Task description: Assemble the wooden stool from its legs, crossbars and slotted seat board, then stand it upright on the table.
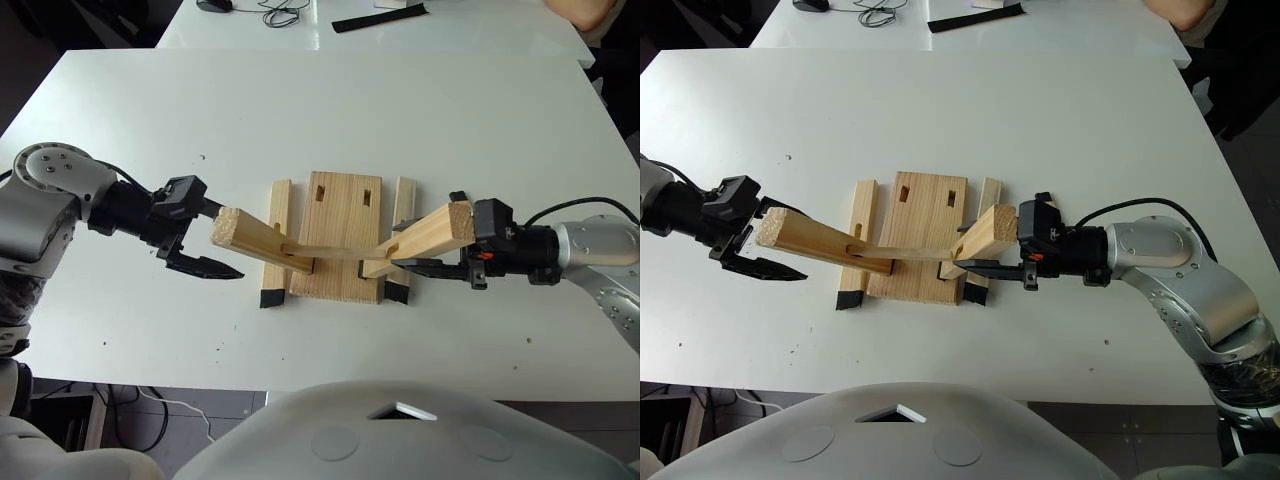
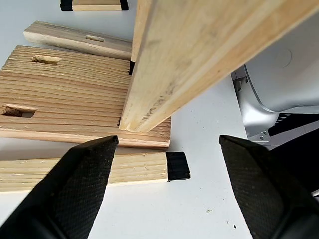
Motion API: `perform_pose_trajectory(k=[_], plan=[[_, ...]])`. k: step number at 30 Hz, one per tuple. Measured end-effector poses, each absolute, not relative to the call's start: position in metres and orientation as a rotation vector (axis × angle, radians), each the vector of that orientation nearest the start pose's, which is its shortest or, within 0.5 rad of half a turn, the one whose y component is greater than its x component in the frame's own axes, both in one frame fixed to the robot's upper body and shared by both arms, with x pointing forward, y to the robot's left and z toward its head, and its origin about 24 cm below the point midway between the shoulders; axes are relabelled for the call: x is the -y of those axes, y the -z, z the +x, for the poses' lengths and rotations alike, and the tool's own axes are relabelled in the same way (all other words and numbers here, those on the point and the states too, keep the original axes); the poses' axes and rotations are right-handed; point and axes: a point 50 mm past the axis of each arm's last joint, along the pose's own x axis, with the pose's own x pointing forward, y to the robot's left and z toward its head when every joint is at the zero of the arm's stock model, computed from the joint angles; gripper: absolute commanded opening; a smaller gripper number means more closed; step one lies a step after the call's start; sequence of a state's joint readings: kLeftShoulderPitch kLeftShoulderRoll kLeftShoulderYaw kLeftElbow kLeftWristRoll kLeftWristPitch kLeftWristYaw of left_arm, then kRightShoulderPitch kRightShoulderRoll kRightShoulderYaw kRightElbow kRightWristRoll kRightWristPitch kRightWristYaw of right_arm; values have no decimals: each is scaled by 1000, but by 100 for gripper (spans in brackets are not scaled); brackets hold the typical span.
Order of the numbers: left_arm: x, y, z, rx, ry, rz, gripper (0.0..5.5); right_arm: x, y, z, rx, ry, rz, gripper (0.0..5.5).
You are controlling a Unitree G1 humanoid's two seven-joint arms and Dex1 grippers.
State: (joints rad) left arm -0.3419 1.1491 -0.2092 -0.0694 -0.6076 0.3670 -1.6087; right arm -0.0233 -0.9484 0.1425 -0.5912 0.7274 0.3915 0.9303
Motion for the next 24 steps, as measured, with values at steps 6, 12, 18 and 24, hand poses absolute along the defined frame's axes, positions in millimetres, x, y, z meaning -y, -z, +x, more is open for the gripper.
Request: perform_pose_trajectory(k=[6, 12, 18, 24], plan=[[-225, -159, 236, -550, 1609, 240, 376, 156, -142, 190, -196, -1421, -239, 200], [-215, -158, 239, -520, 1575, 193, 376, 155, -142, 191, -195, -1426, -244, 200], [-212, -159, 243, -504, 1554, 179, 376, 152, -141, 192, -193, -1417, -245, 200], [-211, -156, 244, -511, 1543, 174, 376, 149, -139, 196, -197, -1424, -254, 200]])
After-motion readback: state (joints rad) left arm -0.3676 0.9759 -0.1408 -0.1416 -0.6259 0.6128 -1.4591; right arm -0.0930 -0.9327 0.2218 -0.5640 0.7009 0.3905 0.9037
